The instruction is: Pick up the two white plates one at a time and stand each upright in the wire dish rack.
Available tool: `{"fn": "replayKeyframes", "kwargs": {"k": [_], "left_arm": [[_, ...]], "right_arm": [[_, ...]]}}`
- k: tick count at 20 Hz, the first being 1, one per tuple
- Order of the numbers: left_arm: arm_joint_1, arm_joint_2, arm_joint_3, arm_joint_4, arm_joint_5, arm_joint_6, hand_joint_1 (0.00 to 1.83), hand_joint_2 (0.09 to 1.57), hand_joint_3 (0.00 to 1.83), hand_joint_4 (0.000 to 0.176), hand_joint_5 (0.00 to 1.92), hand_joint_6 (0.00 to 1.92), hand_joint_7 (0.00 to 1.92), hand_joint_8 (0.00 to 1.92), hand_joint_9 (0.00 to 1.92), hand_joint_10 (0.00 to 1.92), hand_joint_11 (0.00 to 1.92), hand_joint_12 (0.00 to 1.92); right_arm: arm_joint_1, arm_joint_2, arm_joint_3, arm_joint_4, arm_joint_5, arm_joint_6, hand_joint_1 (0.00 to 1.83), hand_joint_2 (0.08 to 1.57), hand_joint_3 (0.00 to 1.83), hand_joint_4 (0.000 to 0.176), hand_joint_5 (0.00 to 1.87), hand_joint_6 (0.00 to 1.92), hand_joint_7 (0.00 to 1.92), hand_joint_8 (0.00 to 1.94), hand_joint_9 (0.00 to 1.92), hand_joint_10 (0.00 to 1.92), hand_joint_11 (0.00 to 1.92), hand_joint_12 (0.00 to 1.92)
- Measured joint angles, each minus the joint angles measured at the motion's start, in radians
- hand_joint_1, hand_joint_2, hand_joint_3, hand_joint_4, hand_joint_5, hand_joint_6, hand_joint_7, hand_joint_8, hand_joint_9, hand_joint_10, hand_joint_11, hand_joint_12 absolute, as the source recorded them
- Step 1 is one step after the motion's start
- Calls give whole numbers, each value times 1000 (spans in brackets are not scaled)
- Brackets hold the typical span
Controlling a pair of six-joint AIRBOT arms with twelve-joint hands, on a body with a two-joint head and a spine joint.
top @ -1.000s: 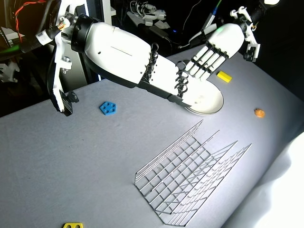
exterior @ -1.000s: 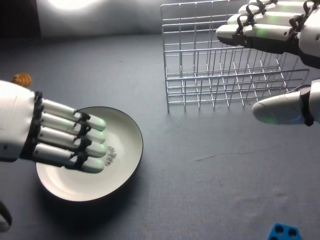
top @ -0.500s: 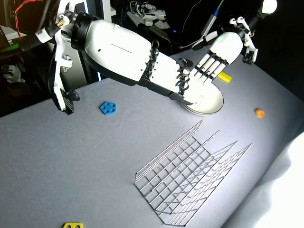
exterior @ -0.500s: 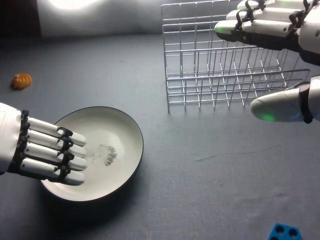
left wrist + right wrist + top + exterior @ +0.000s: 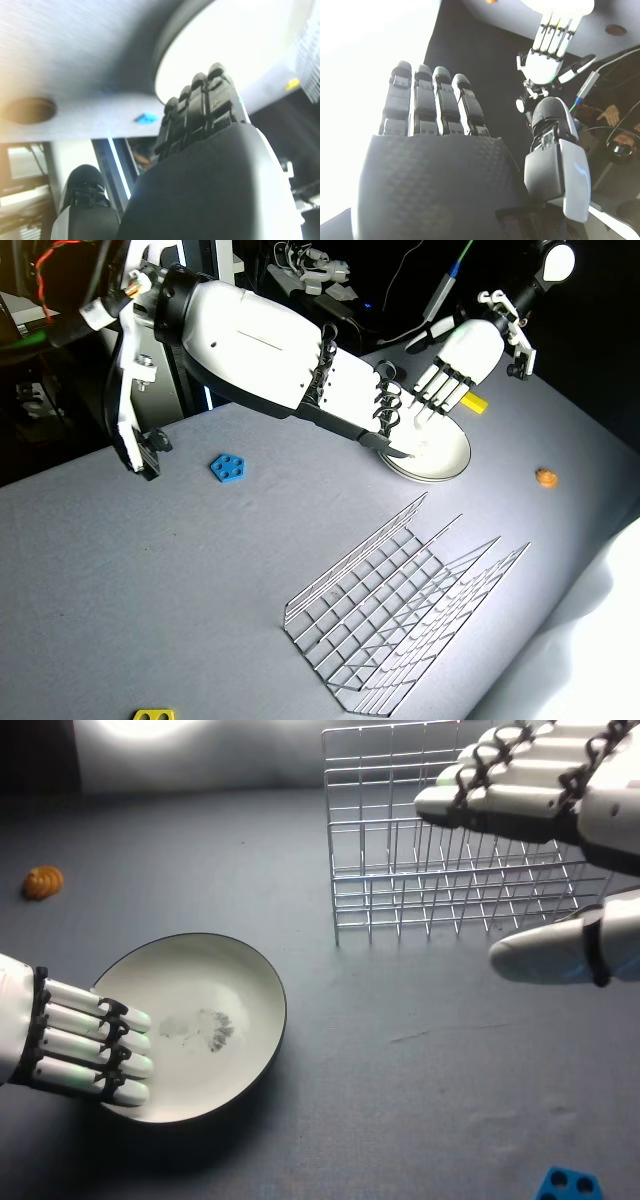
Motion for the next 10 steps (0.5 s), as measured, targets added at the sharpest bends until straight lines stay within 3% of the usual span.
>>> {"fn": "replayKeyframes", "kwargs": {"k": [6, 10], "left_arm": [[11, -5, 27, -31, 32, 4, 0, 1070, 25, 0, 0, 0, 0, 0, 0, 0, 0, 0], [27, -13, 49, -34, 44, 4, 0, 1081, 26, 0, 0, 0, 0, 0, 0, 0, 0, 0]], "right_arm": [[-107, -143, 61, 0, 9, -21, 0, 1157, 1, 0, 0, 0, 0, 0, 0, 0, 0, 0], [-145, -194, 93, 0, 64, -33, 0, 1161, 3, 0, 0, 0, 0, 0, 0, 0, 0, 0]]}}
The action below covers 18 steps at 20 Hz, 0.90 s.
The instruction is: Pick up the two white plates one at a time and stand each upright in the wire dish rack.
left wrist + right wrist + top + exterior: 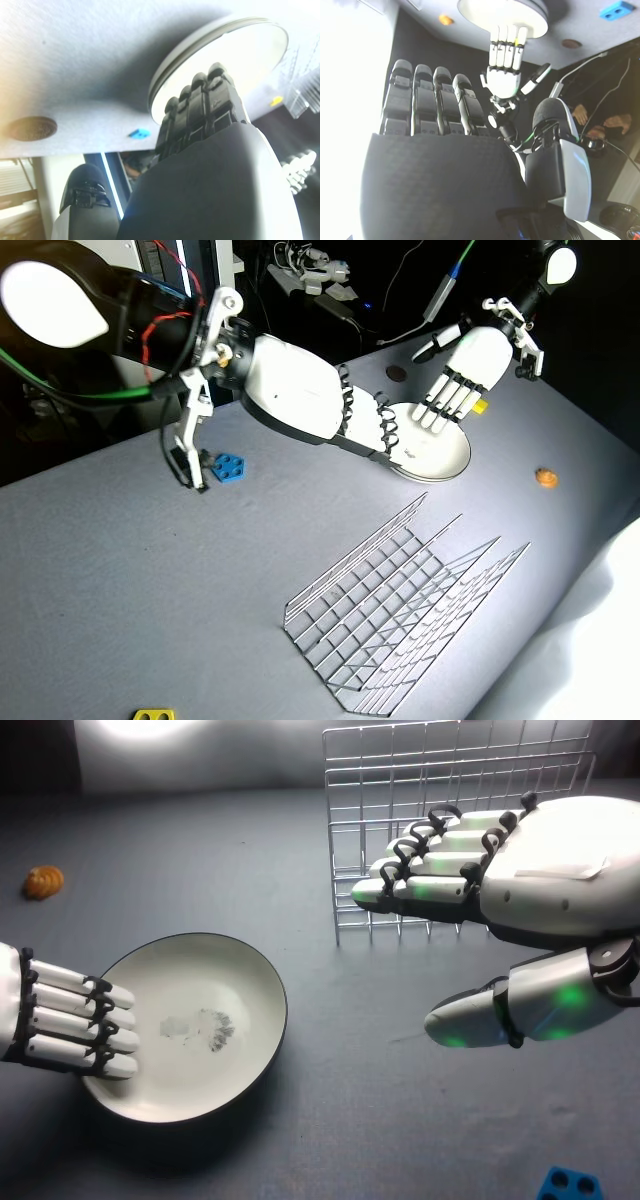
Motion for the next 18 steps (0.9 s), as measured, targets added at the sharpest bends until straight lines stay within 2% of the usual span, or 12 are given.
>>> {"fn": "replayKeyframes", "kwargs": {"k": [3, 4, 6, 8, 11, 14, 18], "left_arm": [[10, -12, 12, -2, 10, 0, 0, 1085, 25, 0, 0, 0, 0, 0, 0, 0, 2, 1], [18, -13, 12, -6, 9, 0, 0, 1086, 25, 0, 0, 0, 0, 0, 0, 0, 1, 0], [21, -14, 14, -8, 11, 0, 0, 1083, 22, 0, 0, 0, 0, 0, 0, 0, 0, 0], [21, -18, 21, -12, 12, 1, 0, 1085, 22, 0, 0, 0, 0, 0, 0, 0, 6, 3], [21, -18, 28, -18, 13, 1, 0, 1088, 21, 0, 0, 0, 0, 0, 0, 0, 0, 0], [19, -20, 39, -29, 12, 4, 0, 1085, 18, 0, 0, 0, 12, 5, 17, 7, 2, 1], [12, -23, 43, -27, 13, -8, 0, 1088, 17, 0, 0, 0, 8, 1, 14, 4, 7, 3]], "right_arm": [[-7, -24, 3, -26, 48, -10, 0, 1158, 1, 0, 0, 0, 0, 0, 0, 0, 0, 0], [-14, -35, 14, -88, 73, 43, 0, 1163, 3, 0, 0, 0, 0, 0, 0, 0, 0, 0], [-22, -57, 41, -301, 101, 249, 0, 1156, 0, 0, 0, 0, 0, 0, 0, 0, 0, 0], [-21, -76, 69, -414, 138, 365, 0, 1158, 1, 0, 0, 0, 0, 0, 0, 0, 0, 0], [-8, -116, 102, -439, 128, 379, 0, 1164, 3, 0, 0, 0, 0, 0, 0, 0, 0, 0], [8, -172, 107, -435, 91, 312, 0, 1171, 6, 0, 0, 0, 0, 0, 0, 0, 0, 0], [5, -208, 107, -420, 86, 309, 0, 1176, 8, 0, 0, 0, 0, 0, 0, 0, 0, 0]]}}
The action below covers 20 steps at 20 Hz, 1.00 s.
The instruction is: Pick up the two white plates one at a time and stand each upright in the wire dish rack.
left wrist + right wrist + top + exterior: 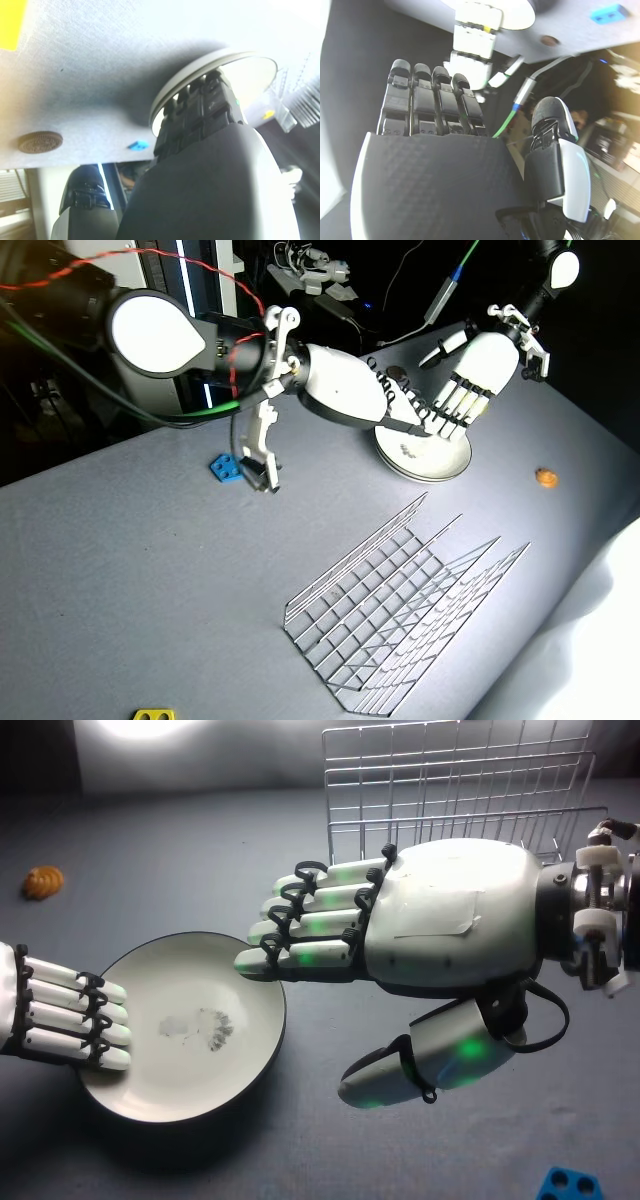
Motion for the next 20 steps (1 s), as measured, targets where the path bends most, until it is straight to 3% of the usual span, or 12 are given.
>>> {"fn": "replayKeyframes", "kwargs": {"k": [10, 20], "left_arm": [[23, -1, -19, -21, 20, -10, 0, 1094, 15, 0, 0, 0, 11, 4, 17, 6, 7, 3], [-27, -68, -88, -49, 65, 6, 0, 1091, 9, 0, 0, 0, 13, 5, 22, 6, 19, 9]], "right_arm": [[-18, -2, 29, 7, 4, -30, 0, 1168, 2, 0, 0, 0, 0, 0, 0, 0, 0, 0], [-34, -1, 29, 20, 18, -39, 0, 1215, 19, 0, 0, 0, 0, 0, 0, 0, 0, 0]]}}
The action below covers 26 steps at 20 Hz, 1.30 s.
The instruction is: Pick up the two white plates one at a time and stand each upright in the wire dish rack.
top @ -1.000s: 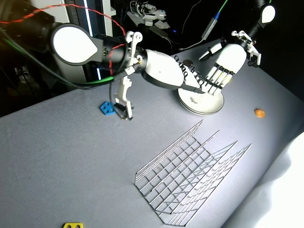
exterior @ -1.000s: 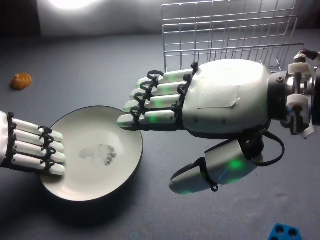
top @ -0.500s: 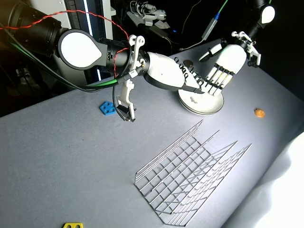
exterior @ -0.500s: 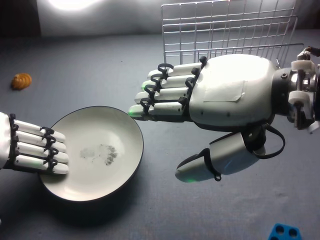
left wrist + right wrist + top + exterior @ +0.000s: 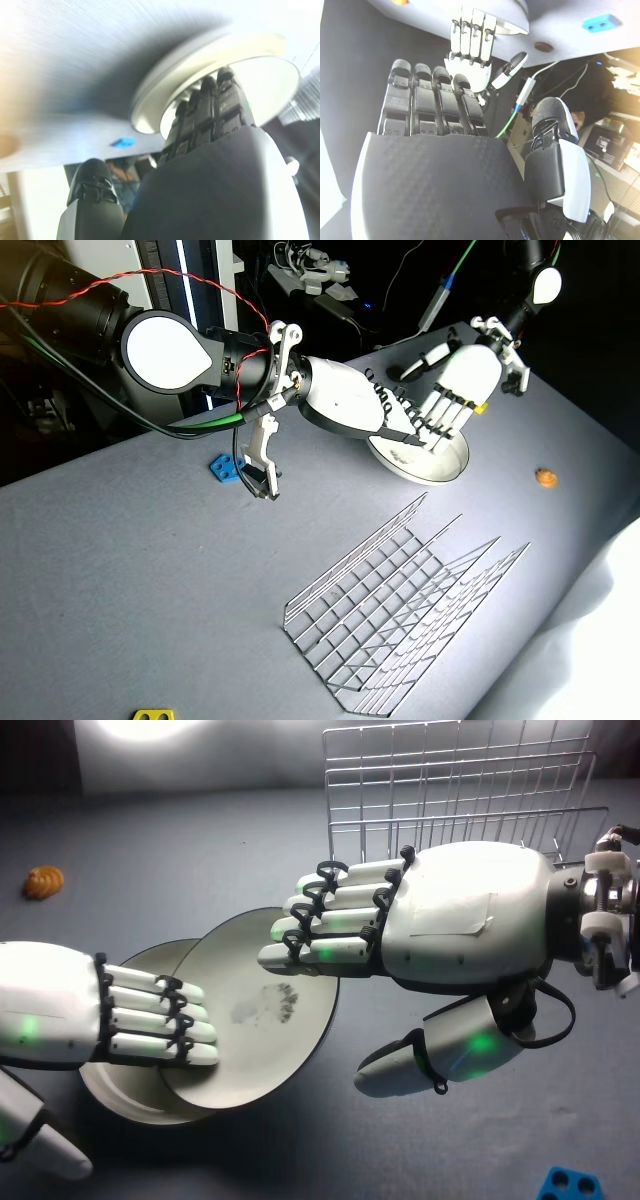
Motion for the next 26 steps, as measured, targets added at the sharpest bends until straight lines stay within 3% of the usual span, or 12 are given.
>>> {"fn": "replayKeyframes", "kwargs": {"k": [1, 2, 3, 6, 9, 12, 15, 26], "left_arm": [[-3, 0, -6, 1, 4, 0, 0, 1093, 10, 0, 0, 0, 2, 0, 11, 1, 16, 8], [-13, 0, -13, 0, 12, 2, 0, 1090, 8, 0, 0, 0, 0, 0, 1, 0, 8, 5], [-16, 0, -17, -1, 14, 2, 0, 1090, 8, 0, 0, 0, 0, 0, 1, 0, 8, 5], [-21, -2, -18, -17, 18, 2, 0, 1093, 8, 0, 0, 0, 3, 0, 8, 2, 3, 4], [-23, -2, -18, -24, 21, 2, 0, 1097, 9, 0, 0, 0, 0, 0, 0, 0, 0, 0], [-24, -4, -18, -26, 25, 1, 0, 1099, 10, 0, 0, 0, 1, 0, 7, 3, 14, 6], [-24, -14, -11, -45, 29, -9, 0, 1094, 6, 0, 0, 0, 0, 0, 2, 1, 9, 4], [-24, -18, -9, -50, 30, -10, 0, 1105, 7, 0, 0, 0, 10, 4, 10, 4, 14, 6]], "right_arm": [[0, 0, 0, 0, 0, -8, 146, 1217, 15, 0, 0, 0, 0, 0, 0, 0, 0, 0], [0, 0, 0, 3, 0, -22, 646, 1191, 0, 0, 0, 0, 0, 0, 0, 0, 0, 0], [0, 0, 0, 4, 1, -31, 646, 1191, 0, 0, 0, 0, 0, 0, 0, 0, 0, 0], [0, -2, 0, 4, 0, -95, 967, 1191, 0, 0, 0, 0, 0, 0, 0, 0, 0, 0], [0, -19, 0, 7, -18, -126, 1099, 1163, 0, 0, 0, 0, 0, 0, 0, 0, 0, 0], [0, -46, 12, 11, -32, -127, 1097, 1139, 0, 0, 0, 0, 0, 0, 0, 0, 0, 0], [-15, -91, 56, 190, -41, -285, 1041, 1155, 0, 0, 0, 0, 0, 0, 0, 0, 0, 0], [-22, -264, 185, 203, -55, -325, 904, 1203, 3, 0, 0, 0, 0, 0, 0, 0, 0, 0]]}}
